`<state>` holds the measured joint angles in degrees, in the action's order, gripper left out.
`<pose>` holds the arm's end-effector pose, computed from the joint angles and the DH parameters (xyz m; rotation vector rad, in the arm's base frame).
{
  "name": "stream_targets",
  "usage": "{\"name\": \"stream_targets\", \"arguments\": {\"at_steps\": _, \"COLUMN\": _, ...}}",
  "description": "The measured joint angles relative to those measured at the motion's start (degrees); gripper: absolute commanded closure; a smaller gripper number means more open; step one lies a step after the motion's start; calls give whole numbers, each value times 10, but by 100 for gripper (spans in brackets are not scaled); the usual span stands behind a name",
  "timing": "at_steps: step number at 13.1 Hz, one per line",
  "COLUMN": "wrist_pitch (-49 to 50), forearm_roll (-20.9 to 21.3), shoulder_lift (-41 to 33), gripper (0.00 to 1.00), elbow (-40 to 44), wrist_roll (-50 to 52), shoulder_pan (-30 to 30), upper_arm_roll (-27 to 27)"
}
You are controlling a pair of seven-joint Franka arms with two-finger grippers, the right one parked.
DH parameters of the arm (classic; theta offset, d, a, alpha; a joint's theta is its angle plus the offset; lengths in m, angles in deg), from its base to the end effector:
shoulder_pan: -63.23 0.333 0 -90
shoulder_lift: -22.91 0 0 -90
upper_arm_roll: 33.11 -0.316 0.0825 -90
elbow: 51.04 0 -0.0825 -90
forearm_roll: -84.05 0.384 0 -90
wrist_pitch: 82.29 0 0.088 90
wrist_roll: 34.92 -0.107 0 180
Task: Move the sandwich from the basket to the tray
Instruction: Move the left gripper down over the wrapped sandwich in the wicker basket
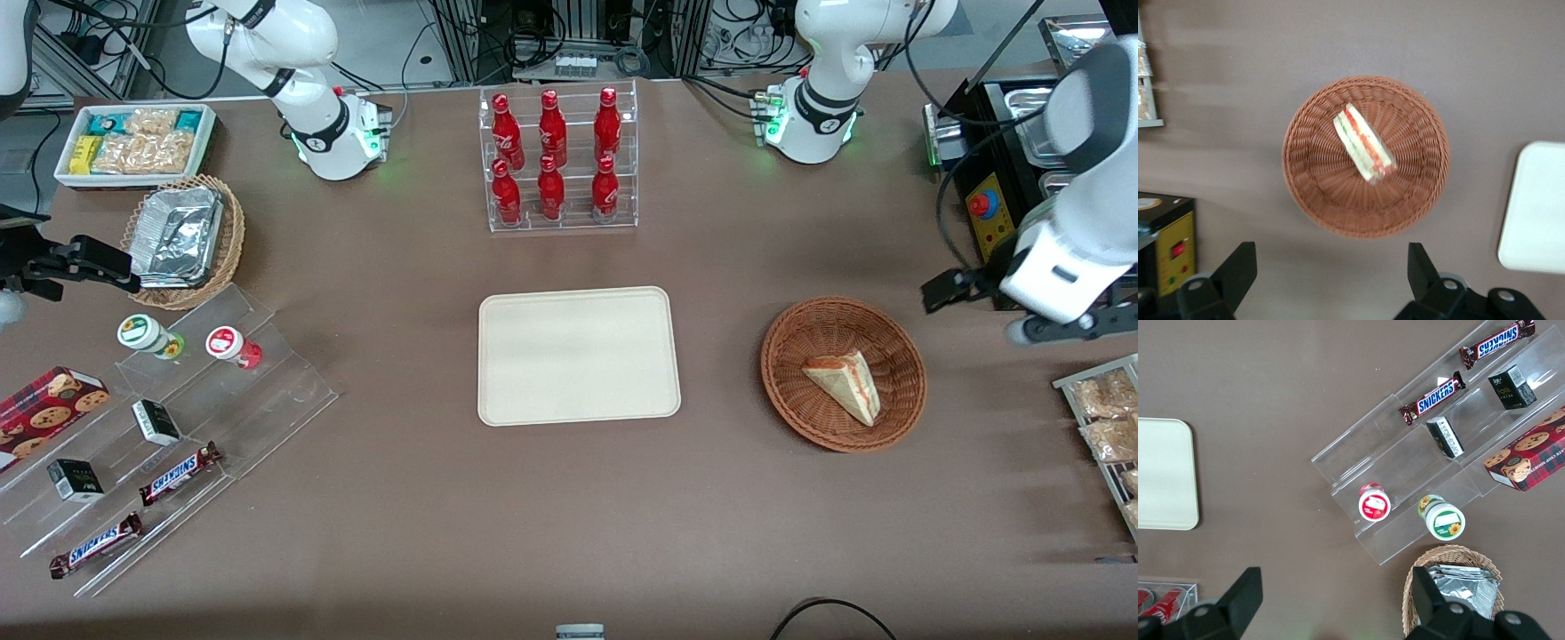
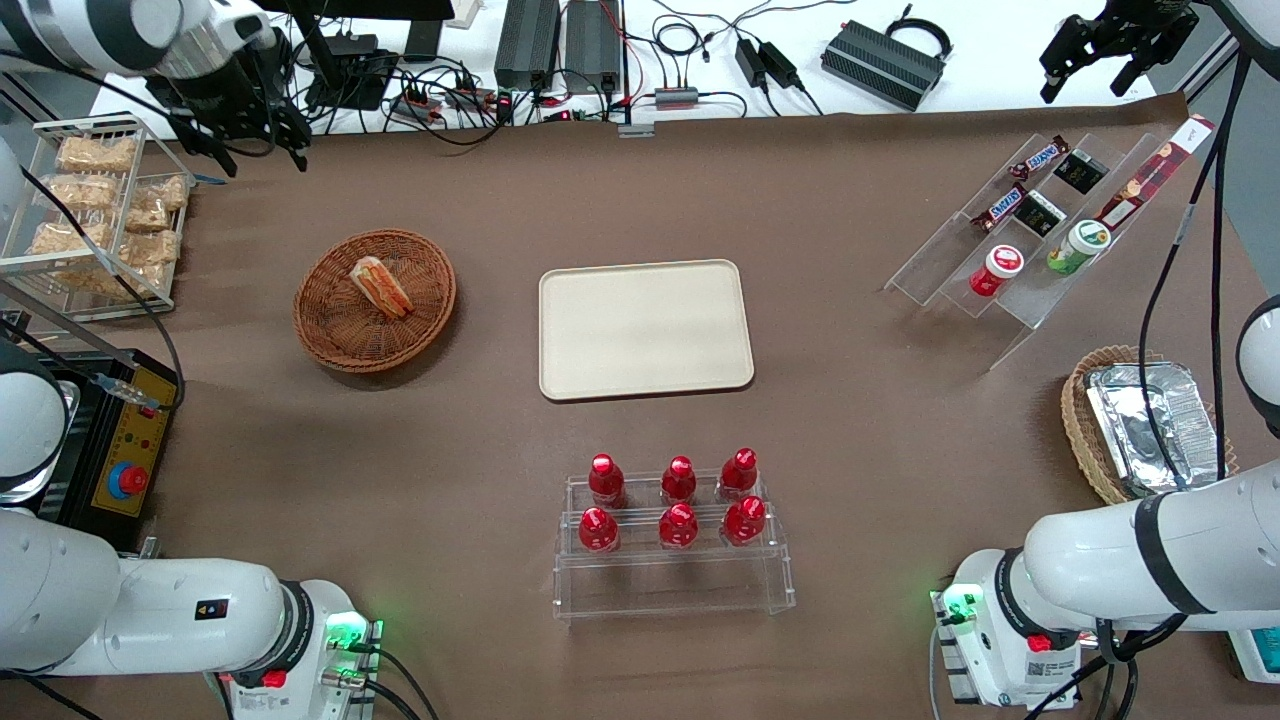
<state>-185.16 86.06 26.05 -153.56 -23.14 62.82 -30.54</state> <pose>0.5738 -0.0264 0.5087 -3.0952 -0.2247 0.0686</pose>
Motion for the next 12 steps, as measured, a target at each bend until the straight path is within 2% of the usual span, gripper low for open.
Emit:
{"name": "stream_targets", "arguments": {"at_steps": 7, "wrist_pitch": -249, "forearm_roll": 0, "shoulder_lift": 16, "gripper": 0, "elbow": -176, "wrist_roll": 181, "shoulder_pan": -6, "upper_arm_roll": 9}}
{"name": "stream_targets", "arguments": {"at_steps": 12, "wrist_pitch": -353, "forearm_roll": 1, "shoulder_lift": 59, "gripper": 0, "elbow": -225, "wrist_roll": 255, "shoulder_pan": -20, "upper_arm_roll": 12}}
